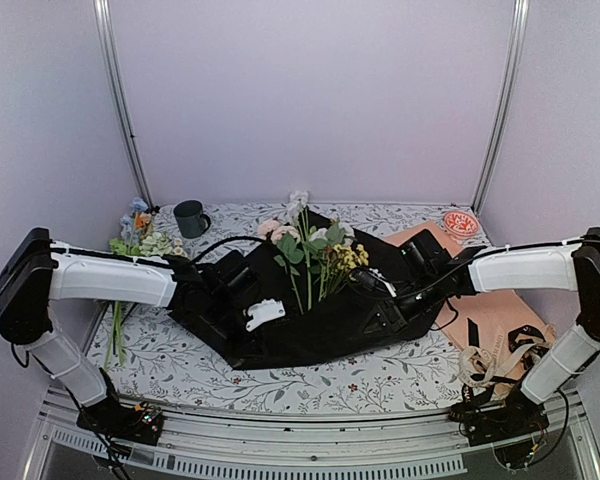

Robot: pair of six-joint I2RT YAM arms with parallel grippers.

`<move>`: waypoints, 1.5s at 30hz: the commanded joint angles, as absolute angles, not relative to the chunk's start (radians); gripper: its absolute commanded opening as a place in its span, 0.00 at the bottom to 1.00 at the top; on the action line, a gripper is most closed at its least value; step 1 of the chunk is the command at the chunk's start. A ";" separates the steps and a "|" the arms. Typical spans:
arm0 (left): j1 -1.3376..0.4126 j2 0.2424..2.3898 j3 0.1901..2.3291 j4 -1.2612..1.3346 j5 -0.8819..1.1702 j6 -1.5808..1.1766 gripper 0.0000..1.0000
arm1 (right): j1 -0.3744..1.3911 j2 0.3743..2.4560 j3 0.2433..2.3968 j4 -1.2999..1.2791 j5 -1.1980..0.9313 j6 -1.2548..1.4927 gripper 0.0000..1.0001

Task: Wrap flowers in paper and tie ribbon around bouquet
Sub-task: Fold the bottom corner of the flattened wrapping paper at the center of the board.

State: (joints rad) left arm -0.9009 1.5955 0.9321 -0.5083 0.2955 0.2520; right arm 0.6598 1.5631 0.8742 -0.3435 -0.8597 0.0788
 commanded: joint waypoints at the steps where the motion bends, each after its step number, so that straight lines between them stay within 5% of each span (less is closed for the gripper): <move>1: -0.874 1.641 0.970 -0.519 0.283 0.306 0.35 | 0.634 1.668 0.919 -0.342 -0.857 0.016 0.00; 3: -0.873 1.630 0.972 -0.491 0.324 0.308 0.53 | 0.632 1.701 0.927 -0.335 -0.868 0.013 0.01; 6: -0.874 1.602 0.953 -0.412 0.412 0.302 0.64 | 0.628 1.713 0.916 -0.306 -0.870 0.025 0.01; 19: -0.858 1.721 0.972 -0.230 0.446 0.225 0.64 | 0.579 1.777 0.973 -0.210 -0.822 0.050 0.01; 33: -0.815 1.833 1.035 -0.259 0.533 0.185 0.45 | 0.547 1.828 0.966 -0.086 -0.817 0.108 0.00; 38: -0.811 1.851 1.060 -0.273 0.533 0.177 0.00 | 0.538 1.816 0.943 -0.055 -0.815 0.129 0.00; 42: -0.792 1.854 1.091 -0.282 0.475 0.154 0.00 | 0.538 1.806 0.926 -0.049 -0.809 0.135 0.03; 45: -0.776 1.873 1.131 -0.326 0.414 0.154 0.00 | 0.535 1.779 0.902 -0.051 -0.785 0.133 0.18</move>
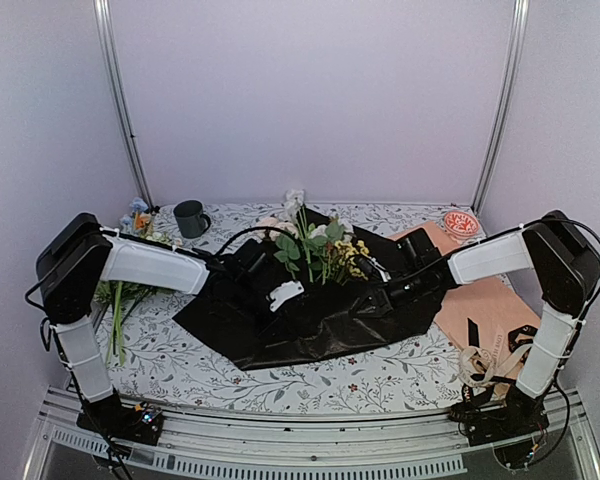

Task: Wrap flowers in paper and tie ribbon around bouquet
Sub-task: Fold the bottom corner of the flattened wrapping paper at the center of the board.

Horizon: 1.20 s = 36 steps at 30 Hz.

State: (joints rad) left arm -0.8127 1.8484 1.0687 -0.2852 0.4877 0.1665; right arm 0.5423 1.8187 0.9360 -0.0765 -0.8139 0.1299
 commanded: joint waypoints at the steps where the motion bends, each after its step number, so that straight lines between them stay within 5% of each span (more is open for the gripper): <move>1: -0.776 1.882 1.142 -0.351 0.400 0.169 0.00 | 0.530 1.769 0.897 -0.053 -0.794 0.134 0.24; 11: -0.776 1.903 1.189 -0.408 0.291 0.208 0.00 | 0.386 1.595 0.864 -0.066 -0.793 0.154 0.42; 14: -0.777 1.883 1.189 -0.398 0.269 0.222 0.00 | 0.339 1.649 0.865 -0.072 -0.778 0.208 0.33; 17: -0.778 1.871 1.193 -0.395 0.248 0.234 0.00 | 0.328 1.755 0.901 -0.138 -0.733 0.246 0.03; 18: -0.779 1.868 1.195 -0.397 0.243 0.239 0.00 | 0.329 1.787 0.908 -0.156 -0.721 0.241 0.01; 36: -0.776 1.930 1.292 -0.405 0.091 0.294 0.00 | 0.330 1.813 0.822 -0.191 -0.577 0.274 0.00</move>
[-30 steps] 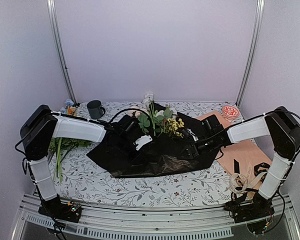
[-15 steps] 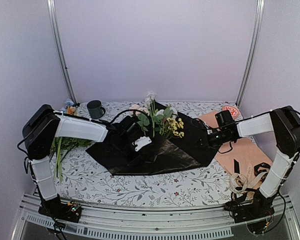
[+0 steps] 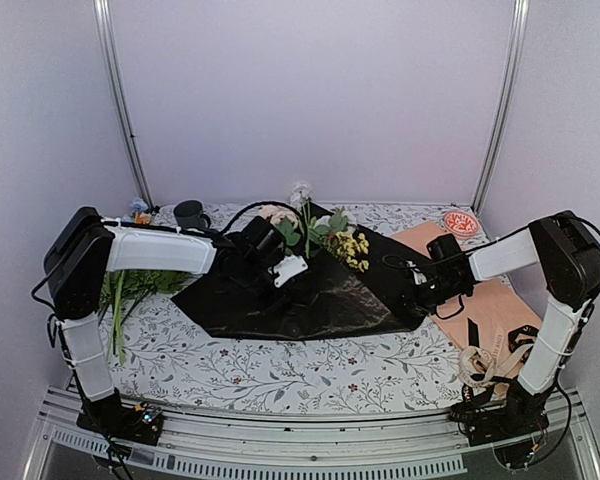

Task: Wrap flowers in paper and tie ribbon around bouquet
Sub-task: Fold the bottom corner of the flattened wrapping paper at the center of the board.

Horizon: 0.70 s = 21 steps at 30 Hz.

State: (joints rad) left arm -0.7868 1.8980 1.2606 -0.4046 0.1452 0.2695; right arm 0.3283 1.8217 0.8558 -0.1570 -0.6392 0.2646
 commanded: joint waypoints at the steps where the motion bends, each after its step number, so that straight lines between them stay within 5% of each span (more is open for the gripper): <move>1: -0.776 1.941 1.294 -0.400 0.078 0.296 0.00 | 0.331 1.810 0.818 -0.191 -0.576 0.276 0.00; 11: -0.774 2.019 1.287 -0.360 0.088 0.329 0.00 | 0.330 1.743 0.809 -0.223 -0.576 0.258 0.00; 21: -0.777 2.038 1.270 -0.350 0.124 0.336 0.00 | 0.457 1.520 0.989 -0.358 -0.313 0.137 0.00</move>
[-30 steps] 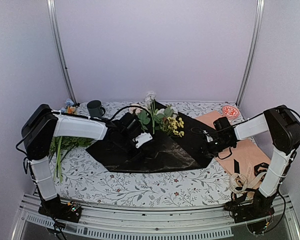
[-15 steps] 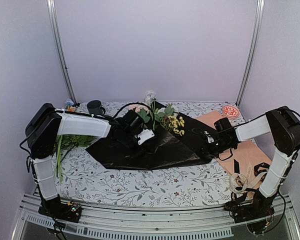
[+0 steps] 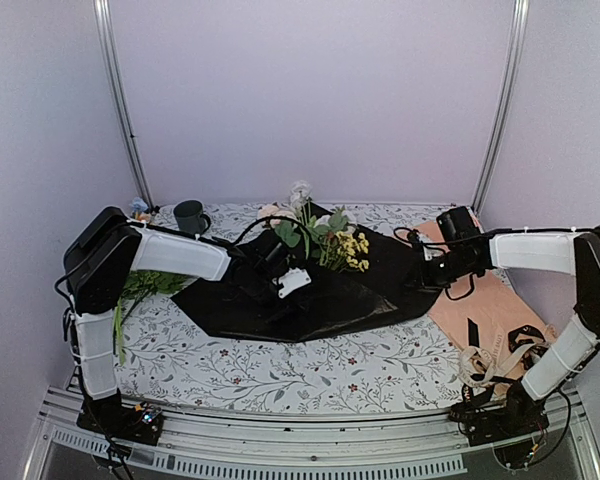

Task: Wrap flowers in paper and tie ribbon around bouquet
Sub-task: Fold the bottom corner of the flattened wrapping paper at the center of the board.

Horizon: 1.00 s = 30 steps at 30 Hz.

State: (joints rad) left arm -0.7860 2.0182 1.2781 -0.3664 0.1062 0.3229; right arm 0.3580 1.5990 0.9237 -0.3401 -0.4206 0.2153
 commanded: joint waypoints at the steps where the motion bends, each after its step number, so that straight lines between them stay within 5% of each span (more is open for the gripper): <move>1: -0.778 2.038 1.269 -0.350 0.126 0.335 0.00 | 0.492 1.516 0.995 -0.341 -0.315 0.123 0.00; 7: -0.776 2.033 1.267 -0.351 0.130 0.333 0.00 | 0.576 1.601 0.980 -0.159 -0.592 0.104 0.01; 16: -0.778 2.016 1.261 -0.360 0.123 0.329 0.00 | 0.557 1.791 0.933 -0.224 -0.485 0.157 0.01; 19: -0.775 2.001 1.254 -0.358 0.088 0.314 0.10 | 0.546 1.778 0.868 -0.223 -0.436 0.193 0.00; 22: -0.773 1.958 1.251 -0.359 0.021 0.270 0.31 | 0.546 1.777 0.826 -0.213 -0.438 0.208 0.00; 30: -0.778 1.737 1.201 -0.359 -0.210 0.105 0.55 | 0.546 1.757 0.821 -0.204 -0.452 0.225 0.00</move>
State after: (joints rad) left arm -0.7841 1.8595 1.2152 -0.3618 -0.0616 0.2047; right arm 0.5488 1.7676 0.8410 -0.1596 -0.4839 0.2070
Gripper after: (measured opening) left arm 0.532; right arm 0.004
